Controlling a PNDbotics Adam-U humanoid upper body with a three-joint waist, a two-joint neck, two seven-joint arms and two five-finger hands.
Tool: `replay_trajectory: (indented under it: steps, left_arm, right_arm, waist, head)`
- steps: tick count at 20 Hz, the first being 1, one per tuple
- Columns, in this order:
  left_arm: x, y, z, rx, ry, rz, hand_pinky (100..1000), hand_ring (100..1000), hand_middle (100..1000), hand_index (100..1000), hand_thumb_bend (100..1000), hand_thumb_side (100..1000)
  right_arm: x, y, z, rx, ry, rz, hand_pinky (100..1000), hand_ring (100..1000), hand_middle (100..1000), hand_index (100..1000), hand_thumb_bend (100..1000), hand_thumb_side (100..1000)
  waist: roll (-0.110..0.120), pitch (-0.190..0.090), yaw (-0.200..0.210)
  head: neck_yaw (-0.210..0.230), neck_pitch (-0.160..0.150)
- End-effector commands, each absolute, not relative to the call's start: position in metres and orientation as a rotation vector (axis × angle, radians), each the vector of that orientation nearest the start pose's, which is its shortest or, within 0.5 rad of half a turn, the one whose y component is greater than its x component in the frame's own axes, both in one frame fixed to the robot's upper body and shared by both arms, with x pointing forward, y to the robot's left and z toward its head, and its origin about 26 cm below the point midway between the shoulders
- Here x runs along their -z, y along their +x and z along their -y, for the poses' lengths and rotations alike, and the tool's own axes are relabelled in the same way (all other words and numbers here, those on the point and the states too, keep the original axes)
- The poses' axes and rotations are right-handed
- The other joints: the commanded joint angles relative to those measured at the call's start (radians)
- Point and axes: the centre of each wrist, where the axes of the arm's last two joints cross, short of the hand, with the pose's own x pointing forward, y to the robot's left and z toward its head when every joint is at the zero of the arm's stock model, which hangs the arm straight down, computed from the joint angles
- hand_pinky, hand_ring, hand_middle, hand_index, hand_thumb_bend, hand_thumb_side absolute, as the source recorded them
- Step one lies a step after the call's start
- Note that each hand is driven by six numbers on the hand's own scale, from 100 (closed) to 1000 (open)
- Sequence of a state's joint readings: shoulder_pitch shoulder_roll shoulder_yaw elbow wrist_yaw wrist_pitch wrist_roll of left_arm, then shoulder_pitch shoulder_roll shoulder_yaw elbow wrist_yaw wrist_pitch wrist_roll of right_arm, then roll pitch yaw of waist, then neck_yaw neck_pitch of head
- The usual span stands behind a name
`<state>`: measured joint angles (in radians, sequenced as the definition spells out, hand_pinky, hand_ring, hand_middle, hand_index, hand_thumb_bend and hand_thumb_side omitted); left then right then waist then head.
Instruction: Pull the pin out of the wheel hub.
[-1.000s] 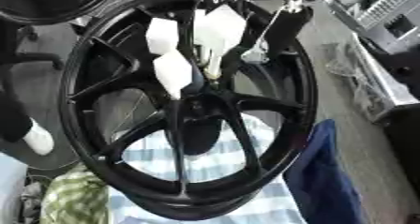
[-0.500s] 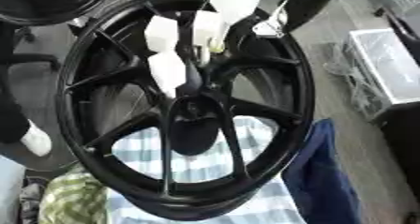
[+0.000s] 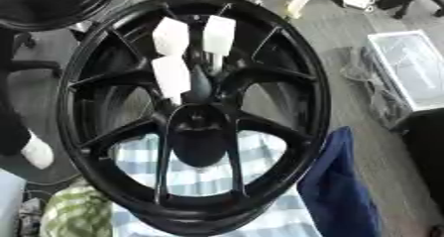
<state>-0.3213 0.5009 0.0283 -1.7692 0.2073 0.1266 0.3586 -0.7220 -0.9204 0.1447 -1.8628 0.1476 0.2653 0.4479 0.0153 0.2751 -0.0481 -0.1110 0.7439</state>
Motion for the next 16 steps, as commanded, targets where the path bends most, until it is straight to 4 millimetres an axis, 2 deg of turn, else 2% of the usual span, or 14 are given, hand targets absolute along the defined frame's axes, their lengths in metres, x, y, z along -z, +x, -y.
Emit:
replay_trajectory:
  steps: [1,6,9,11,12,13,16]
  left_arm:
    - [-0.192,0.328,-0.323,-0.028,0.443,2.022,876,775,828,788,1000,551]
    - [-0.193,0.326,-0.326,-0.041,0.457,2.024,876,774,828,788,1000,551]
    - [-0.193,0.326,-0.327,-0.049,0.465,2.024,876,774,828,788,1000,551]
    - [-0.193,0.325,-0.329,-0.054,0.472,2.023,876,774,828,788,1000,551]
    - [-0.193,0.325,-0.329,-0.057,0.475,2.023,876,774,828,788,1000,551]
    - [-0.193,0.325,-0.33,-0.058,0.477,2.023,876,774,828,788,1000,551]
    - [-0.192,0.325,-0.33,-0.062,0.479,2.022,877,774,828,788,1000,551]
  right_arm:
    - [-0.369,0.301,0.319,-1.132,-0.873,1.847,708,484,462,544,269,100]
    - [-0.354,0.293,0.367,-0.858,-1.066,1.798,708,489,467,548,256,100]
    - [-0.333,0.291,0.396,-0.731,-1.17,1.712,726,519,502,581,291,100]
    - [-0.313,0.289,0.414,-0.679,-1.214,1.627,747,567,551,634,361,100]
    - [-0.305,0.288,0.422,-0.658,-1.234,1.59,767,620,607,689,411,100]
    - [-0.297,0.287,0.429,-0.64,-1.249,1.558,773,640,626,707,419,100]
    - [-0.278,0.283,0.445,-0.623,-1.276,1.485,819,784,778,821,495,100]
  waist:
    - [0.0,-0.017,-0.004]
    - [0.002,-0.013,-0.018]
    - [0.003,-0.011,-0.025]
    - [0.003,-0.01,-0.029]
    - [0.003,-0.01,-0.031]
    - [0.003,-0.011,-0.033]
    - [0.002,-0.011,-0.037]
  head:
    - [0.008,-0.015]
    - [0.022,-0.015]
    - [0.031,-0.016]
    - [0.038,-0.017]
    - [0.041,-0.016]
    - [0.043,-0.016]
    - [0.046,-0.016]
